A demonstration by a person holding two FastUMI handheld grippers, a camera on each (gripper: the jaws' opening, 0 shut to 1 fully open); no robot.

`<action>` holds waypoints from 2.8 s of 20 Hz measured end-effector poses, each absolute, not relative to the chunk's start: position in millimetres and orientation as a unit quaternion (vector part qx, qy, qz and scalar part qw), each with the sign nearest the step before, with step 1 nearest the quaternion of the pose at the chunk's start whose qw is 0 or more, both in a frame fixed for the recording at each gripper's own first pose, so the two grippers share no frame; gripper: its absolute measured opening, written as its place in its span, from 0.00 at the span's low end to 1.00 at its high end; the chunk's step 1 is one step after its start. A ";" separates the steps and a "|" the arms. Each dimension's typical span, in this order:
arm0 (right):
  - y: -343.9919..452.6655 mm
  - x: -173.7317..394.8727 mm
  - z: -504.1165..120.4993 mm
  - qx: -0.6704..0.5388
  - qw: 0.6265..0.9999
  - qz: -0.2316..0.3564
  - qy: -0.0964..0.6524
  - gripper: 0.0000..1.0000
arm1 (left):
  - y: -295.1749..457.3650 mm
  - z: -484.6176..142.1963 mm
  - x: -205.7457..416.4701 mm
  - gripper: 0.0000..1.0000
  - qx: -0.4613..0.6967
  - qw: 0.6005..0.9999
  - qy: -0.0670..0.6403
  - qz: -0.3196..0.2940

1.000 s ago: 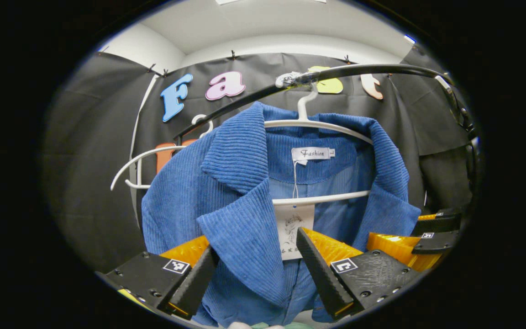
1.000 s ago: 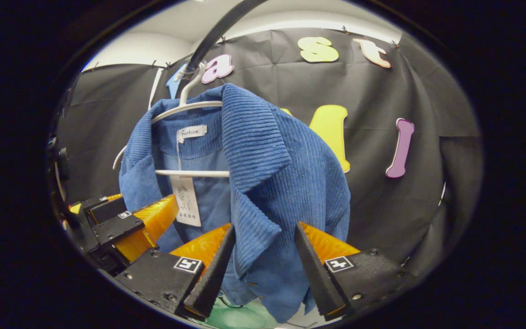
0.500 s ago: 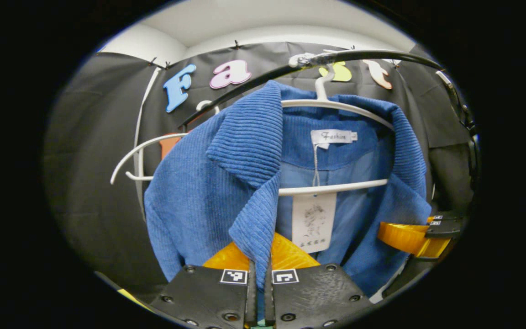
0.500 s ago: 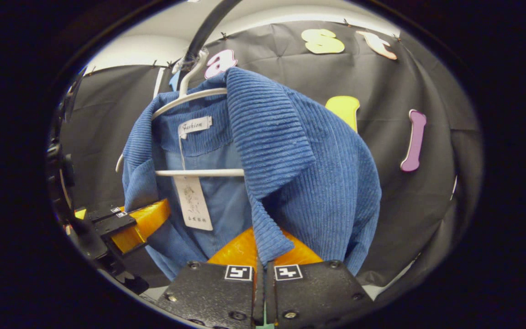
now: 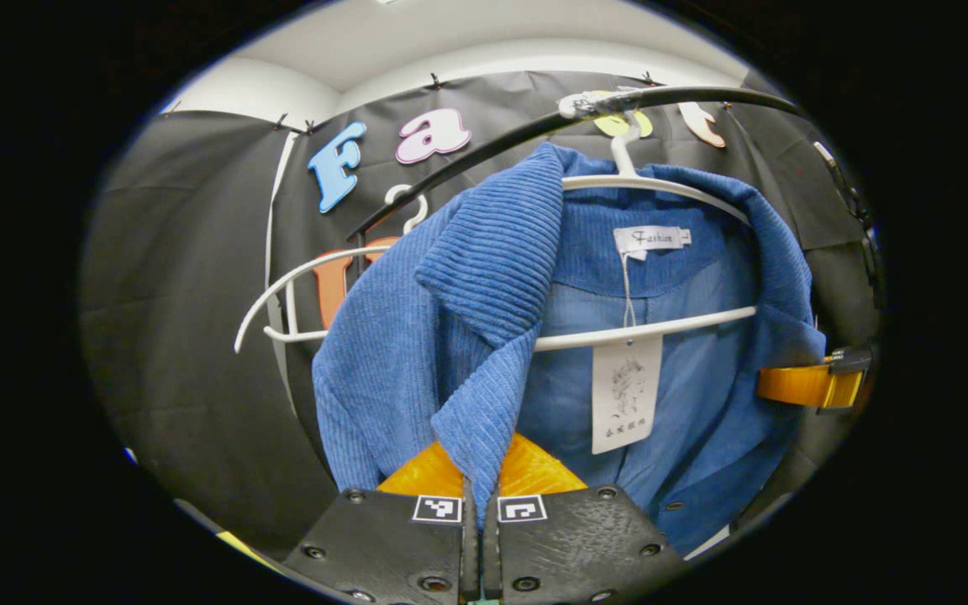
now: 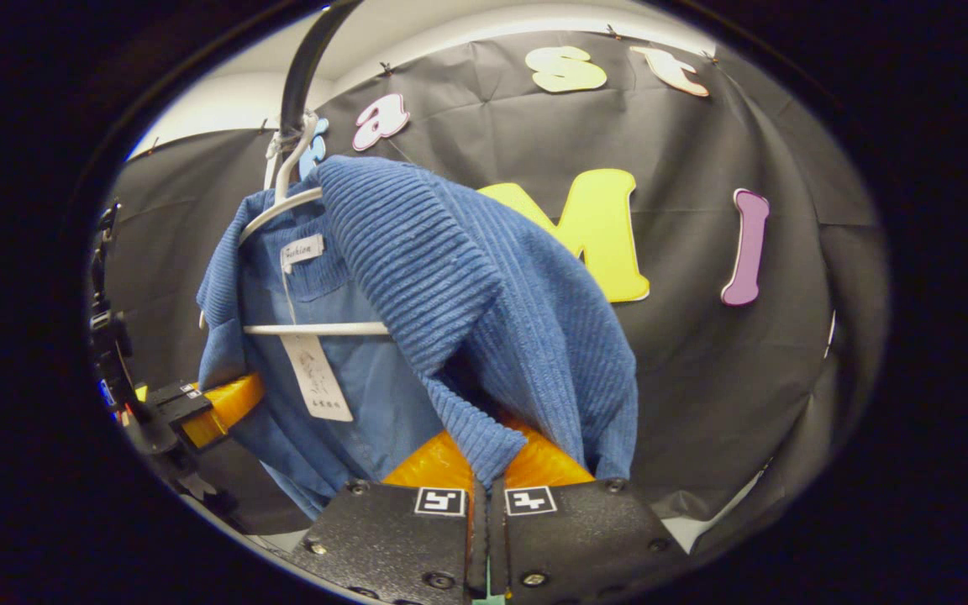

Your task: Grasp the clothes on the hanger with both hands and then place them into the laundry hamper below.

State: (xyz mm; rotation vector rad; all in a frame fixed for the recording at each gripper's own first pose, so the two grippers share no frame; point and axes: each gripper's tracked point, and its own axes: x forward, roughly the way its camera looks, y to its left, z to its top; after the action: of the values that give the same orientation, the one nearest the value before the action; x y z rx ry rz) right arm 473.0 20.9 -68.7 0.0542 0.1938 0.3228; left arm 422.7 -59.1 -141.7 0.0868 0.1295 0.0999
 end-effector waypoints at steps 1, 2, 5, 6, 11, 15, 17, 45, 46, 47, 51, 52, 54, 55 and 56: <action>14.2 472.7 -66.3 0.029 0.983 0.157 0.095 0.05 | -55.6 -141.1 422.0 0.02 0.043 0.996 0.064 0.053; 7.8 471.9 -62.2 0.035 0.982 0.159 0.094 0.05 | -51.5 -139.7 421.5 0.02 0.042 0.996 0.064 0.055; -10.6 475.3 -55.4 0.038 0.984 0.150 0.087 0.05 | -42.0 -136.3 420.9 0.02 0.040 0.995 0.065 0.066; -15.8 477.2 -52.5 0.037 0.985 0.147 0.085 0.05 | -36.9 -135.6 420.2 0.06 0.041 0.995 0.063 0.071; -44.4 479.2 -31.7 0.027 0.991 0.121 0.058 0.05 | -9.4 -126.2 415.3 0.02 0.043 0.993 0.059 0.096; -52.7 479.6 -22.5 0.033 0.990 0.127 0.046 0.05 | 3.5 -114.3 408.2 0.02 0.045 0.992 0.046 0.110; -54.9 480.9 -15.9 0.044 0.990 0.128 0.043 0.04 | 11.0 -106.2 407.6 0.02 0.043 0.991 0.041 0.119; -67.4 542.2 62.7 0.038 0.995 0.088 0.002 0.04 | 62.6 -38.4 447.0 0.06 0.039 0.991 0.029 0.126; -66.9 542.4 59.4 0.040 0.995 0.089 0.003 0.05 | 64.4 -41.8 445.3 0.02 0.033 0.991 0.031 0.128; -69.1 544.1 53.8 0.042 0.995 0.090 0.009 0.04 | 65.1 -46.1 446.0 0.02 0.026 0.991 0.034 0.127; -68.9 545.3 18.9 0.065 0.992 0.097 0.044 0.04 | 63.0 -74.6 441.2 0.02 0.007 0.991 0.061 0.118; -67.7 544.2 8.8 0.073 0.991 0.100 0.051 0.04 | 59.9 -78.3 440.0 0.02 0.010 0.992 0.060 0.114; -66.3 542.5 -17.0 0.085 0.989 0.104 0.068 0.05 | 56.7 -89.2 438.4 0.06 0.017 0.992 0.067 0.108; -68.1 542.3 -30.0 0.094 0.987 0.103 0.080 0.04 | 56.0 -96.8 437.0 0.00 0.014 0.992 0.071 0.108; -70.9 542.5 -43.0 0.105 0.985 0.100 0.095 0.04 | 56.0 -105.0 435.0 0.01 0.010 0.991 0.080 0.108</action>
State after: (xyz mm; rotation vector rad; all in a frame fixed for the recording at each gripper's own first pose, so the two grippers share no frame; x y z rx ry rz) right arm 542.5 -70.9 -43.0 0.2111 0.1903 0.2003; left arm 435.0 56.0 -105.0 0.0204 0.1603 0.2163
